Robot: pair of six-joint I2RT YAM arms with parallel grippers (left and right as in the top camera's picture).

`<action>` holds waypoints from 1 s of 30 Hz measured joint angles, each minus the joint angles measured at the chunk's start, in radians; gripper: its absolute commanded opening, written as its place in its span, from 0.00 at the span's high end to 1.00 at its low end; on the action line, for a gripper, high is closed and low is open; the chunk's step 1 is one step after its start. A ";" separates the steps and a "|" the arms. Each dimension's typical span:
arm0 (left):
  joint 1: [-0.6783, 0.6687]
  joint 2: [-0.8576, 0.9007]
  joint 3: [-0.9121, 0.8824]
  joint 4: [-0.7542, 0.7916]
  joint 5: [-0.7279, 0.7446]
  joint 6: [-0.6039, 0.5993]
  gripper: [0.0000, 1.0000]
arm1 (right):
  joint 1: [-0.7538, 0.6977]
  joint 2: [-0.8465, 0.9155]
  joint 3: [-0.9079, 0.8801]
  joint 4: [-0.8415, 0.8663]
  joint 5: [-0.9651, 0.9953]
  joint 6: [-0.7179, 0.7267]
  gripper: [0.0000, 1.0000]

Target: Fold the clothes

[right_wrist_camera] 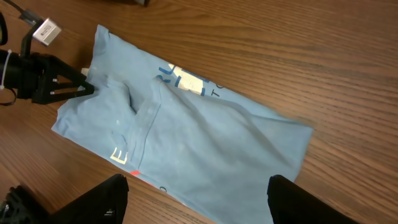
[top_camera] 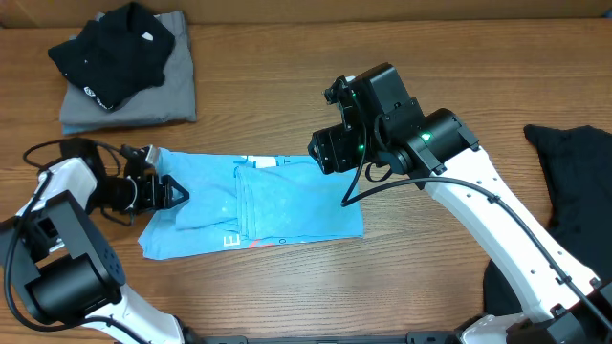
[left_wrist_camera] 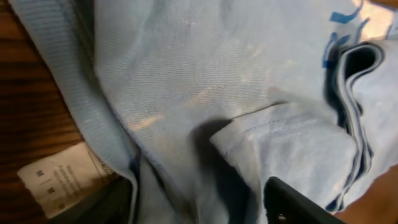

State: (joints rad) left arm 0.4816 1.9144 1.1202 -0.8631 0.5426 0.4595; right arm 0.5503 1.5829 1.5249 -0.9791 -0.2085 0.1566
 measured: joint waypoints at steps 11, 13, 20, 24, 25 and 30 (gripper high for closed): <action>-0.011 0.014 0.010 -0.012 -0.120 -0.099 0.96 | 0.000 0.000 0.000 -0.002 0.003 0.000 0.30; -0.011 0.030 0.035 -0.068 -0.132 -0.107 0.96 | 0.000 0.000 0.000 -0.002 0.003 0.000 0.32; -0.011 0.068 0.212 -0.332 -0.177 -0.118 0.96 | -0.039 -0.021 0.000 -0.001 0.003 0.000 0.32; -0.011 0.068 0.342 -0.450 -0.165 -0.118 0.96 | -0.097 -0.081 0.000 0.000 0.004 0.000 0.32; -0.011 0.068 0.370 -0.478 -0.157 -0.119 0.96 | -0.112 -0.098 0.000 0.000 0.004 0.000 0.31; -0.042 0.068 0.464 -0.600 -0.097 -0.124 0.96 | -0.188 -0.178 0.000 0.000 0.006 0.000 0.30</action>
State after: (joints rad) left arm 0.4393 1.9820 1.5845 -1.4628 0.4461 0.3351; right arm 0.3626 1.4052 1.5249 -0.9794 -0.2028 0.1566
